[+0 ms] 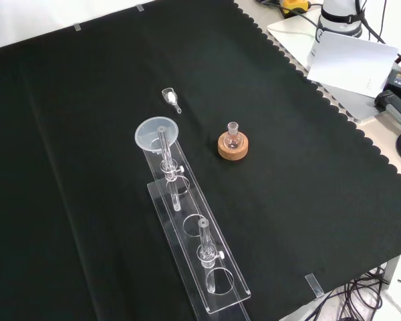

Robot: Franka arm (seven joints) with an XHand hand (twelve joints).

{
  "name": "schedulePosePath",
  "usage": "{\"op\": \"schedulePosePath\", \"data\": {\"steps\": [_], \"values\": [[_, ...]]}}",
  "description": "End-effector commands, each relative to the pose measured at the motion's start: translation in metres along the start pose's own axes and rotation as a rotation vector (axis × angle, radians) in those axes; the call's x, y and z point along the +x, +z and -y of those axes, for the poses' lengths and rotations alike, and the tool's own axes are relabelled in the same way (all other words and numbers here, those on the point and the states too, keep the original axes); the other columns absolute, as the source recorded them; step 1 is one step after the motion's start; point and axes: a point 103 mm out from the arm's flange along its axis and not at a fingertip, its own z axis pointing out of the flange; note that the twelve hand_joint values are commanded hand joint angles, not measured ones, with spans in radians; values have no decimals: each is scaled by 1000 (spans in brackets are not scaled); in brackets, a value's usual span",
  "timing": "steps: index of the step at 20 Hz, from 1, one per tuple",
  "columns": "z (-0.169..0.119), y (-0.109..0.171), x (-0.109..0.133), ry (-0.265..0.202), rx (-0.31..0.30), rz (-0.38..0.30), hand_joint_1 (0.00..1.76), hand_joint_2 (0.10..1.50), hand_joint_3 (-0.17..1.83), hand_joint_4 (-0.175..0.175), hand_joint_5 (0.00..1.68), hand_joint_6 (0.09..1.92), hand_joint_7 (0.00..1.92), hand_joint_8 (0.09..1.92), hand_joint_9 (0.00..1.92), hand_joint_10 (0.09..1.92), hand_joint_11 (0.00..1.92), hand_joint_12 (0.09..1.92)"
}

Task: Pick up the funnel from the transparent funnel stand.

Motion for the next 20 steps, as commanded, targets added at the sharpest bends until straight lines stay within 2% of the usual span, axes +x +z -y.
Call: {"op": "schedulePosePath", "data": {"steps": [1, 3, 5, 7, 14, 16, 18, 20], "values": [[-1, 2, -2, -9, 6, 9, 451, 475, 359, 56, 189, 87, 224, 87, 184, 87, 48, 1102], [-3, 5, 0, 2, 10, 18, 405, 525, 187, 42, 46, 87, 55, 87, 45, 87, 11, 1007], [-7, 6, 3, 8, 4, 14, 408, 548, 121, 38, 9, 87, 11, 87, 9, 87, 2, 964], [-13, 8, 11, -8, -13, 27, 413, 555, 104, 37, 1, 87, 1, 87, 1, 87, 0, 952], [-48, 8, 42, -66, -11, 57, 449, 561, 89, 34, 0, 87, 0, 87, 0, 87, 0, 941], [-59, 10, 50, -80, 9, 45, 459, 566, 81, 35, 0, 87, 0, 87, 0, 87, 0, 929], [-68, 13, 58, -86, -22, 37, 465, 577, 60, 41, 0, 87, 0, 87, 0, 87, 0, 872], [-77, 13, 65, -96, -14, 23, 479, 585, 48, 53, 0, 87, 0, 87, 0, 87, 0, 829]]}}
